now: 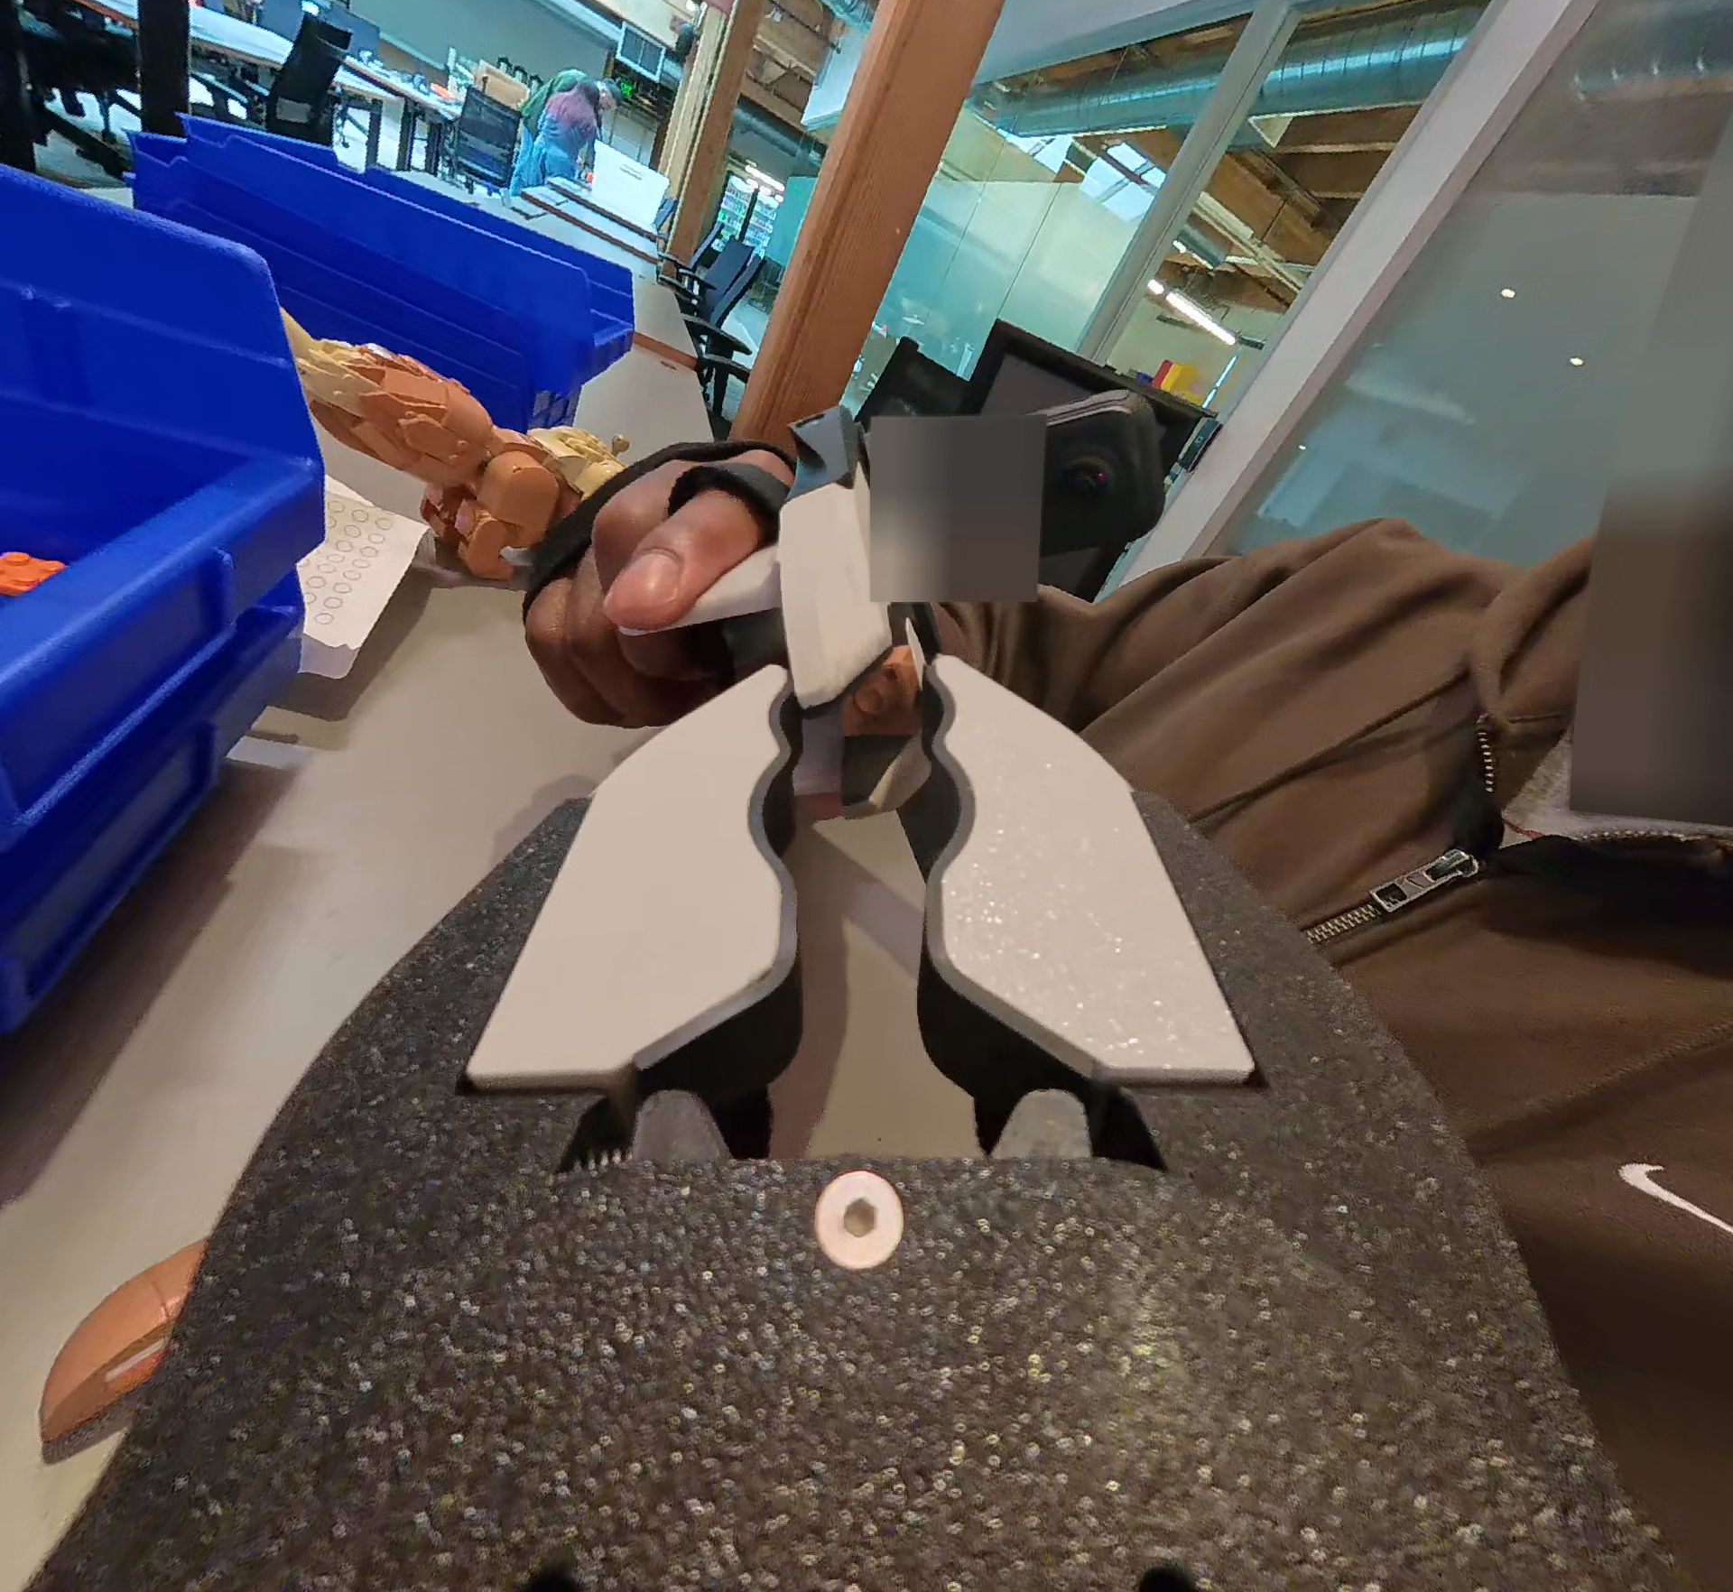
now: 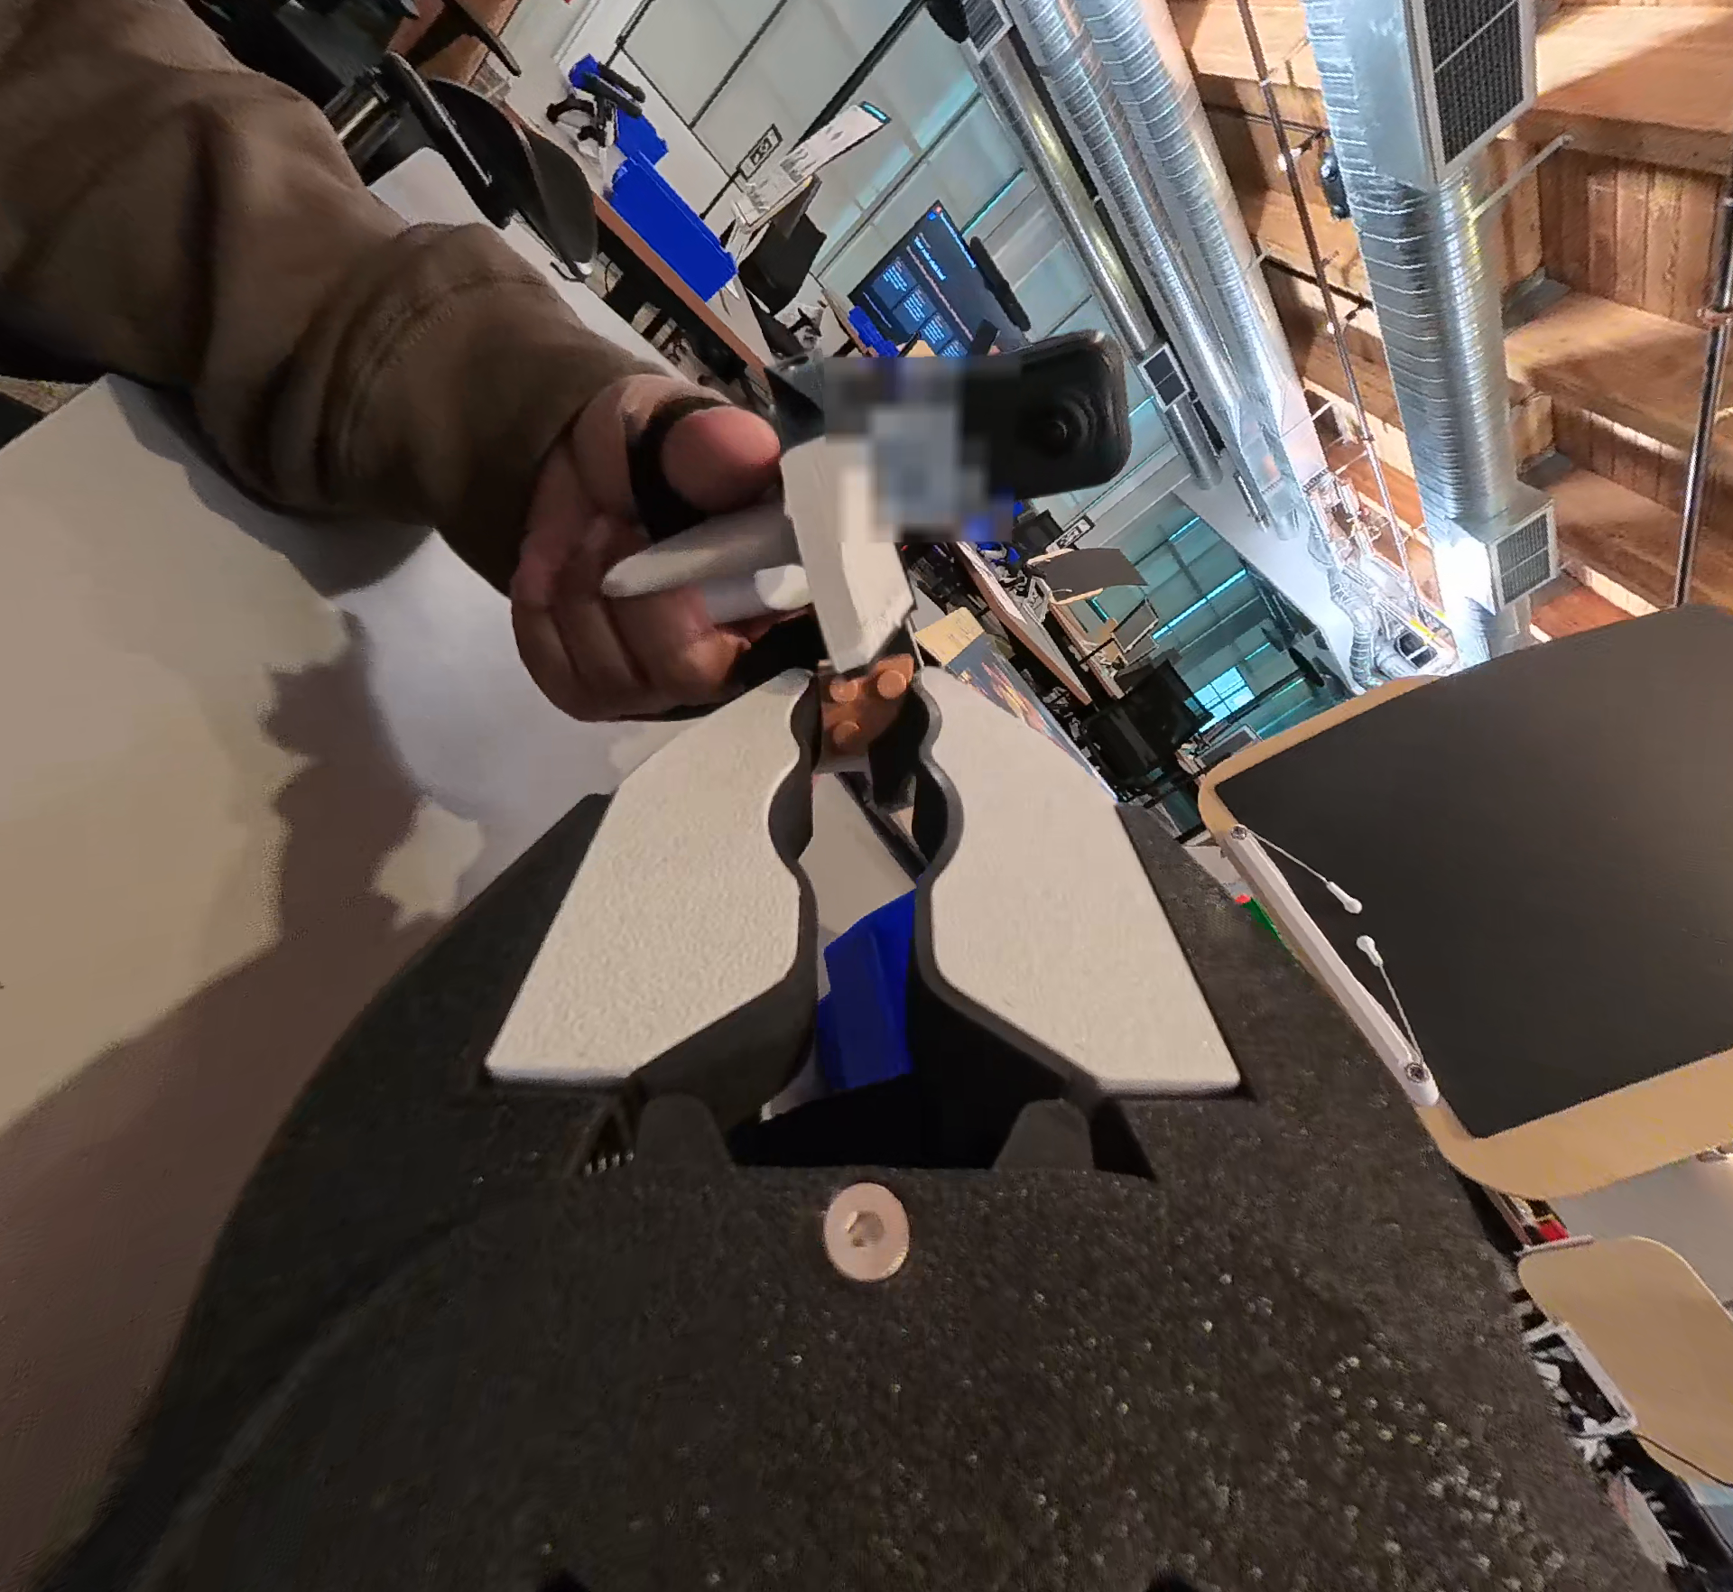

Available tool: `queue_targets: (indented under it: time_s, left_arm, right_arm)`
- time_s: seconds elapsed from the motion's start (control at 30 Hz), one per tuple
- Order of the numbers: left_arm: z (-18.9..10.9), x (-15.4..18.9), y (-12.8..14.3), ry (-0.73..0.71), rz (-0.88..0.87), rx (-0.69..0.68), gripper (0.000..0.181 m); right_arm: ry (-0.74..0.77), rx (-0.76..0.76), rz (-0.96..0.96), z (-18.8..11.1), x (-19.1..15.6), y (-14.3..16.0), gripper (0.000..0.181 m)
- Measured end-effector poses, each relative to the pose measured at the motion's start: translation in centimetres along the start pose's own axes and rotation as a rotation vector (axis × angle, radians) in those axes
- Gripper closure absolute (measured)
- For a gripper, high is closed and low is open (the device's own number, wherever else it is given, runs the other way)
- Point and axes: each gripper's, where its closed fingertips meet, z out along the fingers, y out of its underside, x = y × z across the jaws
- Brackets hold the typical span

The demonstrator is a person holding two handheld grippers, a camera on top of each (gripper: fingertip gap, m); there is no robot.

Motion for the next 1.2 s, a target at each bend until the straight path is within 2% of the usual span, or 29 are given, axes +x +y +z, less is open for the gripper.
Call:
queue_targets:
  time_s: [0.23,0.67,0.8,0.97,1.2]
  left_arm:
    - [-0.1,-0.5,0.0,-0.034,0.04,0.018,0.161]
    - [-0.5,-2.8,-0.3,-0.18,0.035,0.063,0.165]
    - [-0.8,-3.1,-0.7,-0.211,0.056,0.086,0.165]
    - [-1.9,-2.5,-2.7,-0.205,0.102,0.194,0.165]
    - [-2.0,-2.6,-2.4,-0.222,0.108,0.161,0.165]
  right_arm:
    - [0.031,-0.01,-0.003,0.2,0.2,0.1,0.164]
    - [0.213,-0.196,-0.175,0.5,1.9,2.0,0.159]
    - [0.236,-0.203,-0.178,0.4,2.2,2.2,0.158]
    - [0.227,-0.172,-0.139,0.0,2.7,1.8,0.154]
    - [0.206,-0.157,-0.242,-0.3,2.5,1.1,0.152]
